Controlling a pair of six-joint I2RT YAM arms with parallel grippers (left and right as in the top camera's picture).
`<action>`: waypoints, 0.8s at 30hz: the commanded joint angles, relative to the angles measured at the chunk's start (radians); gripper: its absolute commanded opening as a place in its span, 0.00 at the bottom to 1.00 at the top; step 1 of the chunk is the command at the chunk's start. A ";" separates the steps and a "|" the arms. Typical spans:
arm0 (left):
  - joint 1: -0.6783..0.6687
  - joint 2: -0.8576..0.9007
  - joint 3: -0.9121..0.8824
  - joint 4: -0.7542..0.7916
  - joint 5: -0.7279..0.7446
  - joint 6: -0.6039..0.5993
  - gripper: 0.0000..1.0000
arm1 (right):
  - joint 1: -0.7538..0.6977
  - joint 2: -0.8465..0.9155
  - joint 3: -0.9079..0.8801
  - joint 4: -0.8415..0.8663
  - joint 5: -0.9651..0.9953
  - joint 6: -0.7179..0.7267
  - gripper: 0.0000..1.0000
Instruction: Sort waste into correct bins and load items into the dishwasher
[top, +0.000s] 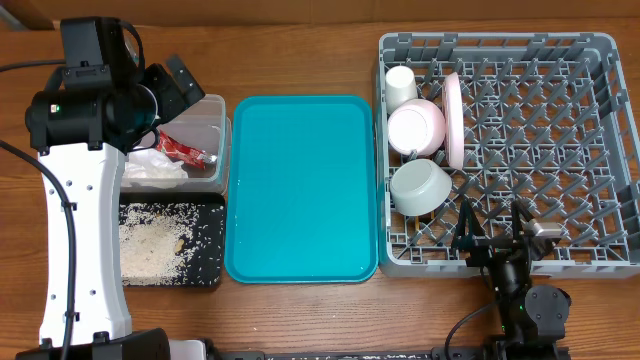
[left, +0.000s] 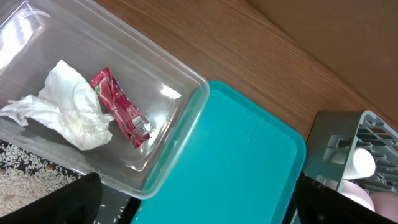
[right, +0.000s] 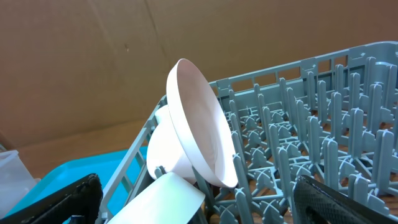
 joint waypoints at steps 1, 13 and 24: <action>0.002 -0.013 0.019 0.002 0.003 0.013 1.00 | -0.005 -0.012 -0.011 0.003 0.001 -0.005 1.00; 0.002 -0.013 0.019 0.002 0.003 0.013 1.00 | -0.005 -0.012 -0.011 0.003 0.001 -0.005 1.00; 0.002 -0.013 0.019 -0.042 0.051 0.011 1.00 | -0.005 -0.012 -0.011 0.003 0.002 -0.006 1.00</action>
